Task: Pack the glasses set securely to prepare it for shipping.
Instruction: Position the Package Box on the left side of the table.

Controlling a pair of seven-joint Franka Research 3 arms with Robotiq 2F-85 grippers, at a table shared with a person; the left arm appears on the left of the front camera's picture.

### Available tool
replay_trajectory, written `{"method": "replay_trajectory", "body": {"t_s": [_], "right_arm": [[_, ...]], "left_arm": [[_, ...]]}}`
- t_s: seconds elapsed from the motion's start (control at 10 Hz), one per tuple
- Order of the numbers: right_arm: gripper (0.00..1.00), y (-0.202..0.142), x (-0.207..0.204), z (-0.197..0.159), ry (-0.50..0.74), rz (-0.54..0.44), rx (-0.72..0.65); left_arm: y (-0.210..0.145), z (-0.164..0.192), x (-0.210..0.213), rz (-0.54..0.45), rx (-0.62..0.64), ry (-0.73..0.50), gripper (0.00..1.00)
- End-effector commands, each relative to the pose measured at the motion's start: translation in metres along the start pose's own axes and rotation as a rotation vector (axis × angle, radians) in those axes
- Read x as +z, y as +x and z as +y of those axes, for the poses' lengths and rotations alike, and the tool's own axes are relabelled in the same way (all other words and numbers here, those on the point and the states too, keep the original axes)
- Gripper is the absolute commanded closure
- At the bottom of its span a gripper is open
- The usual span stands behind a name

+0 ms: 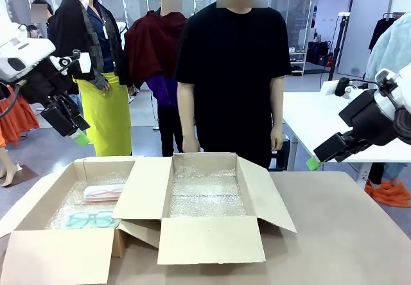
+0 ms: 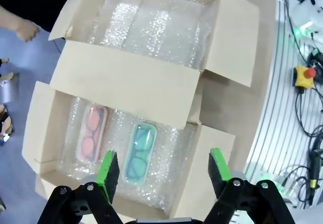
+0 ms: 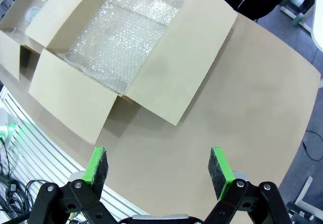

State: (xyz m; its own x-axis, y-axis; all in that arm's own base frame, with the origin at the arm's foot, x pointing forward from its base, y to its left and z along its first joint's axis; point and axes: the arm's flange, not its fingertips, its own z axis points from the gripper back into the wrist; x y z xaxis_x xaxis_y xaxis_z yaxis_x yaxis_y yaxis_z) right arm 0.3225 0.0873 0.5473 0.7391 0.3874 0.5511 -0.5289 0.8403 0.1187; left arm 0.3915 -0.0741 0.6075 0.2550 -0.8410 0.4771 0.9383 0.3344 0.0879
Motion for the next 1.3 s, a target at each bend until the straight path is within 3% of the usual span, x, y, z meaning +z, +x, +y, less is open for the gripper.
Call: {"method": "replay_trajectory", "body": {"t_s": [0.0, 1.2], "right_arm": [[0.0, 0.0027, -0.0009, 0.0049, -0.008, -0.008, -0.02], [0.0, 0.0027, -0.0009, 0.0049, -0.008, -0.008, -0.02]], "left_arm": [[0.0015, 0.0029, 0.0019, 0.013, -0.013, 0.013, 0.11], [0.0015, 0.0029, 0.0019, 0.013, -0.013, 0.013, 0.11]]}}
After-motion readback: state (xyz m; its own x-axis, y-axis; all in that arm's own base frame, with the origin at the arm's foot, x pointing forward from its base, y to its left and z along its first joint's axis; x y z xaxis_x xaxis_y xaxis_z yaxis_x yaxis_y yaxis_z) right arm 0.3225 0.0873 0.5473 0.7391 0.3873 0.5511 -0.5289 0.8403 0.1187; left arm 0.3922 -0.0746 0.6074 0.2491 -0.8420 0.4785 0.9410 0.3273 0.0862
